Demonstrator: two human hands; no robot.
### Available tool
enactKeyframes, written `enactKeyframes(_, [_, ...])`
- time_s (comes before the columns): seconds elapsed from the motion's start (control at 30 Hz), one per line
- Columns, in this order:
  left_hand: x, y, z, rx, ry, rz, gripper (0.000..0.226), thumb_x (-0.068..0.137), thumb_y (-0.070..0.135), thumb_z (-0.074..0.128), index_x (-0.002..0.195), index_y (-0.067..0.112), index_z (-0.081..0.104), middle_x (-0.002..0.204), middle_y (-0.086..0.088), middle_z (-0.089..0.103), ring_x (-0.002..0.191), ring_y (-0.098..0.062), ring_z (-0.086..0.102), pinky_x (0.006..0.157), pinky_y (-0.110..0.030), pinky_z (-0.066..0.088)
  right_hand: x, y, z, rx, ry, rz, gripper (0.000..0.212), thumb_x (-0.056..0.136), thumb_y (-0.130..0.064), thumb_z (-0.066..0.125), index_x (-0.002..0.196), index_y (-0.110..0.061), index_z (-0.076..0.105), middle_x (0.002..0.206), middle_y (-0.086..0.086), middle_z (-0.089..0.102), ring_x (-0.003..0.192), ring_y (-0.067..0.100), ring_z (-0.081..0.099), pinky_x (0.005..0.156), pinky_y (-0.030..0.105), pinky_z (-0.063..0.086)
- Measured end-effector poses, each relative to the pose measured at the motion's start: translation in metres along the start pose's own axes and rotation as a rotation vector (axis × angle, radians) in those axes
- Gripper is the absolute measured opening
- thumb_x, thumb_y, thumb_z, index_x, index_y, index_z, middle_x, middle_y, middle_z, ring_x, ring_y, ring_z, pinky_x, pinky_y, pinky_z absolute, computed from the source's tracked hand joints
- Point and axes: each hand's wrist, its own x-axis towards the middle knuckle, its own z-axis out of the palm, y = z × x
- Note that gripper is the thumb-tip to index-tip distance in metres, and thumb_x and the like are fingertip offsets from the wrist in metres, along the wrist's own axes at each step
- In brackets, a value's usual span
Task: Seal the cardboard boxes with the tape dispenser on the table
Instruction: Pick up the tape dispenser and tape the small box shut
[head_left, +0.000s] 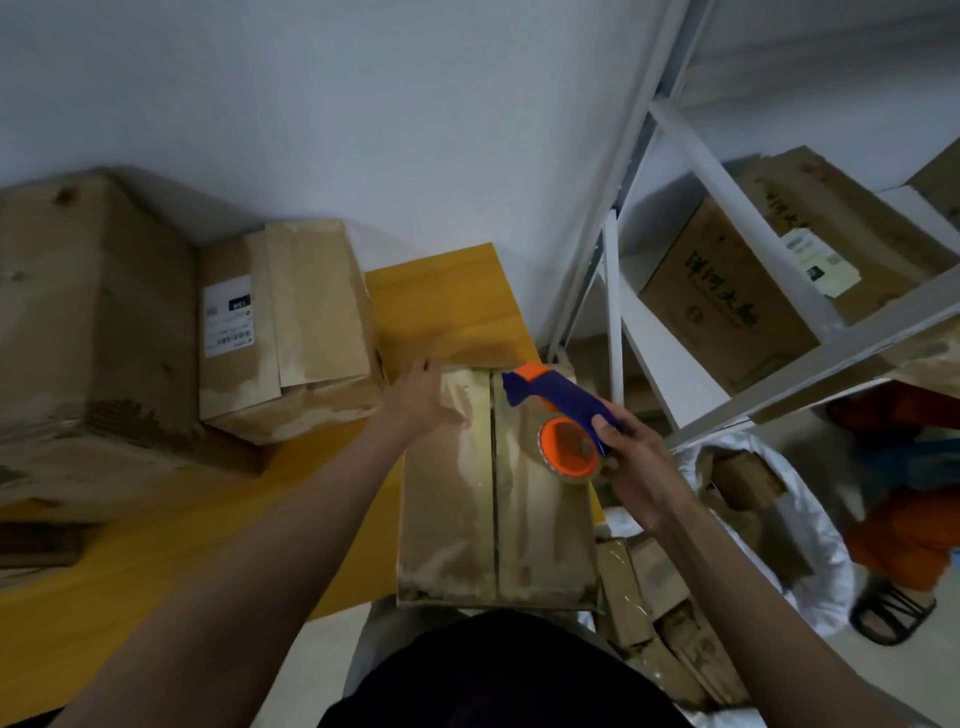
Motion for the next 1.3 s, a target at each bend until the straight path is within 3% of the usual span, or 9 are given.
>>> enactKeyframes(0.13, [-0.007,-0.002,0.005,-0.081,0.036,0.040,0.105,0.071,0.043,0.087,0.153,0.010,0.030,0.154,-0.010,0.032,0.138,-0.029,0.038,0.104,-0.038,0.038,0.005,-0.015,-0.001,-0.050,-0.064,0.065,0.044,0.086,-0.022,0.068,0.128,-0.010,0.063,0.122,0.016,0.069,0.106,0.025,0.067,0.091,0.042,0.050])
enactKeyframes(0.3, [-0.019,-0.013,0.025,-0.165,0.047,0.099,0.110,0.076,0.040,0.085,0.159,0.010,0.018,0.167,-0.006,0.009,0.155,-0.022,0.006,0.123,-0.039,0.019,0.017,-0.037,0.024,-0.233,-0.171,0.051,0.078,0.063,-0.044,0.089,0.128,-0.009,0.063,0.115,0.010,0.073,0.103,0.020,0.070,0.083,0.032,0.053])
enactKeyframes(0.43, [-0.030,-0.021,0.042,-0.213,0.139,0.139,0.103,0.081,0.037,0.081,0.160,0.015,0.019,0.168,0.000,0.006,0.155,-0.018,-0.003,0.124,-0.037,0.010,0.029,-0.040,0.041,-0.393,-0.195,-0.014,0.047,0.081,-0.024,0.080,0.121,-0.010,0.060,0.118,0.012,0.068,0.109,0.023,0.066,0.087,0.030,0.054])
enactKeyframes(0.6, [-0.040,-0.014,0.014,-0.509,0.318,0.029,0.045,0.101,0.025,0.057,0.144,0.011,0.051,0.157,-0.007,0.038,0.148,-0.023,0.031,0.117,-0.037,0.028,0.027,-0.037,0.047,-0.514,-0.197,-0.094,0.029,0.090,-0.008,0.071,0.112,-0.002,0.054,0.107,0.016,0.064,0.094,0.020,0.065,0.083,0.030,0.051])
enactKeyframes(0.7, [-0.055,-0.004,-0.022,-0.808,0.318,-0.055,0.039,0.104,0.042,0.049,0.129,0.016,0.065,0.126,-0.003,0.064,0.118,-0.018,0.059,0.097,-0.037,0.047,0.021,-0.035,0.047,-0.559,-0.232,-0.123,0.032,0.087,-0.015,0.076,0.109,-0.005,0.055,0.102,0.010,0.065,0.093,0.020,0.066,0.084,0.034,0.052])
enactKeyframes(0.8, [-0.069,0.003,-0.050,-0.933,0.141,-0.079,0.048,0.100,0.058,0.045,0.125,0.023,0.066,0.119,0.004,0.068,0.108,-0.009,0.063,0.093,-0.030,0.051,0.015,-0.035,0.050,-0.587,-0.269,-0.161,0.034,0.082,-0.021,0.077,0.106,-0.008,0.055,0.098,0.003,0.065,0.088,0.014,0.066,0.078,0.030,0.054])
enactKeyframes(0.93, [-0.088,0.017,-0.073,-0.951,-0.034,0.006,0.030,0.101,0.049,0.051,0.112,0.025,0.066,0.109,0.001,0.072,0.097,-0.007,0.069,0.082,-0.018,0.053,0.010,-0.034,0.053,-0.604,-0.331,-0.216,0.031,0.085,-0.018,0.076,0.104,-0.008,0.054,0.098,0.000,0.063,0.094,0.023,0.064,0.079,0.032,0.055])
enactKeyframes(1.1, [-0.107,0.025,-0.080,-1.059,0.058,0.045,0.010,0.098,0.034,0.061,0.098,0.028,0.069,0.099,0.002,0.075,0.091,-0.004,0.071,0.067,-0.008,0.050,0.008,-0.029,0.053,-0.626,-0.344,-0.251,0.045,0.077,-0.035,0.082,0.106,-0.012,0.056,0.102,0.004,0.062,0.093,0.025,0.064,0.078,0.032,0.055])
enactKeyframes(1.3, [-0.119,0.029,-0.077,-1.145,0.141,0.000,0.019,0.092,0.025,0.072,0.108,0.015,0.073,0.104,-0.010,0.075,0.093,-0.019,0.074,0.070,-0.016,0.056,0.011,-0.024,0.055,-0.984,-0.212,-0.435,0.068,0.058,-0.059,0.083,0.103,-0.019,0.054,0.105,-0.001,0.051,0.090,0.014,0.057,0.077,0.042,0.055])
